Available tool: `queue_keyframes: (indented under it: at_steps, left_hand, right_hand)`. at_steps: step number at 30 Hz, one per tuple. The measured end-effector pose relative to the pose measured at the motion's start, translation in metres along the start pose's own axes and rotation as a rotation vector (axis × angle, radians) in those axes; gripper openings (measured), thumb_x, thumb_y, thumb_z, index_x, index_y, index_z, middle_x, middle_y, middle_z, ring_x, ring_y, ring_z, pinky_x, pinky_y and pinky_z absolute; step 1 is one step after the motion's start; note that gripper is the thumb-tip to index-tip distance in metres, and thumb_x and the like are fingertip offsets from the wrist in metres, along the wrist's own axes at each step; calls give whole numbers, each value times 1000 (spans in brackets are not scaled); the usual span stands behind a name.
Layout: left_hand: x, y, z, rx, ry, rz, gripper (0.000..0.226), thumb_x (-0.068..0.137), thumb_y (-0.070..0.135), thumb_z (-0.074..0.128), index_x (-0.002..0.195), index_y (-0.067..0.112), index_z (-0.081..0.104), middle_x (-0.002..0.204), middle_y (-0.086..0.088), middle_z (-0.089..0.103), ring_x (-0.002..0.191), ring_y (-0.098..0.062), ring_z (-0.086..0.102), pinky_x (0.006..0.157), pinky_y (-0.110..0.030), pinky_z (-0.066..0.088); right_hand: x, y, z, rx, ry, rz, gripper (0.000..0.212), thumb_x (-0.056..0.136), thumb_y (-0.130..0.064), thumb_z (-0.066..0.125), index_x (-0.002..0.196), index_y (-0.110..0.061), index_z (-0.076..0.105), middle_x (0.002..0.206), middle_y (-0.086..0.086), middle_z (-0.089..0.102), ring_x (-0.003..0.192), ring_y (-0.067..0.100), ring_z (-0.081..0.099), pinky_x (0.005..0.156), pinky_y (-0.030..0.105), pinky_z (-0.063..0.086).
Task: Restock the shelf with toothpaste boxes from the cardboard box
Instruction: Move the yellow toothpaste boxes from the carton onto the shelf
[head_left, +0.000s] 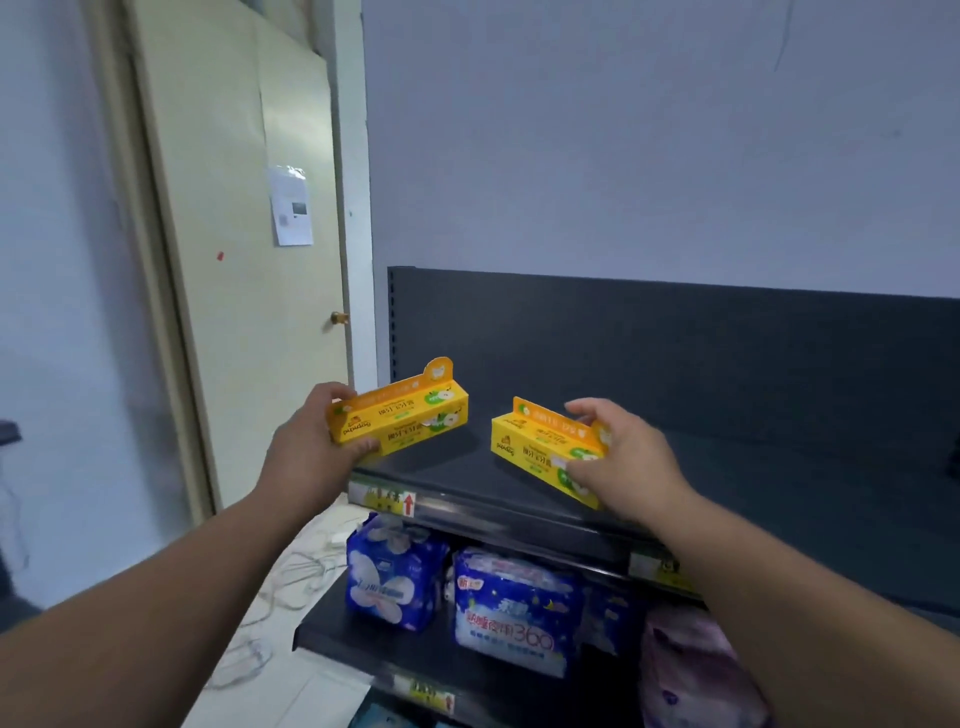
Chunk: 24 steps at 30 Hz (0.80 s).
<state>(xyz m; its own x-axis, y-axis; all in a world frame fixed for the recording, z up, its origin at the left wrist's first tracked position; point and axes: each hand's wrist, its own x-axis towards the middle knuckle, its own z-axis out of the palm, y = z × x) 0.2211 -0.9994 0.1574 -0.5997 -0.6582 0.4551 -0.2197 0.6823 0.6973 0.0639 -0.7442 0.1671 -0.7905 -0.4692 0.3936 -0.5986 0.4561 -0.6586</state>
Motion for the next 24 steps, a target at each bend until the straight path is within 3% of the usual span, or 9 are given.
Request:
queue_keyframes:
  at_steps: [3, 8, 11, 14, 17, 24]
  left_hand:
    - [26, -9, 6, 28, 45, -28, 45, 80, 17, 76, 113, 27, 47, 98, -2, 60, 70, -19, 60, 50, -25, 40]
    - [59, -34, 12, 74, 62, -78, 44, 79, 18, 77, 107, 31, 45, 98, -4, 60, 74, -25, 62, 64, -34, 53]
    - [76, -48, 16, 109, 35, -88, 45, 78, 19, 78, 110, 29, 47, 99, -4, 60, 78, -28, 61, 68, -35, 52]
    - [98, -62, 20, 127, -34, -100, 45, 79, 21, 77, 113, 27, 48, 100, -3, 60, 76, -22, 58, 58, -28, 42]
    - [125, -80, 26, 110, -134, -80, 45, 78, 20, 78, 112, 28, 48, 103, -2, 59, 81, -21, 59, 58, -27, 40]
    - [194, -118, 42, 55, -372, 9, 47, 75, 14, 81, 108, 30, 52, 106, -3, 59, 89, -25, 61, 78, -32, 50]
  right_hand:
    - [31, 4, 10, -13, -73, -31, 59, 78, -16, 77, 126, -40, 53, 118, -13, 55, 95, 11, 57, 62, 22, 46]
    - [65, 9, 34, -19, -194, -68, 59, 78, -13, 76, 125, -41, 53, 115, -15, 54, 88, 5, 58, 58, 19, 51]
    - [83, 13, 48, -30, -235, -58, 59, 78, -13, 75, 125, -41, 54, 114, -16, 54, 95, 8, 56, 59, 16, 47]
    - [102, 14, 61, -64, -273, -18, 60, 79, -15, 75, 128, -40, 52, 118, -16, 53, 102, 8, 53, 62, 14, 43]
    - [120, 13, 75, -125, -284, 25, 63, 79, -17, 77, 132, -39, 49, 121, -14, 51, 103, 7, 51, 63, 14, 42]
    - [162, 1, 116, -315, -181, 88, 60, 84, -17, 72, 135, -37, 48, 131, -7, 50, 113, 13, 49, 83, 24, 45]
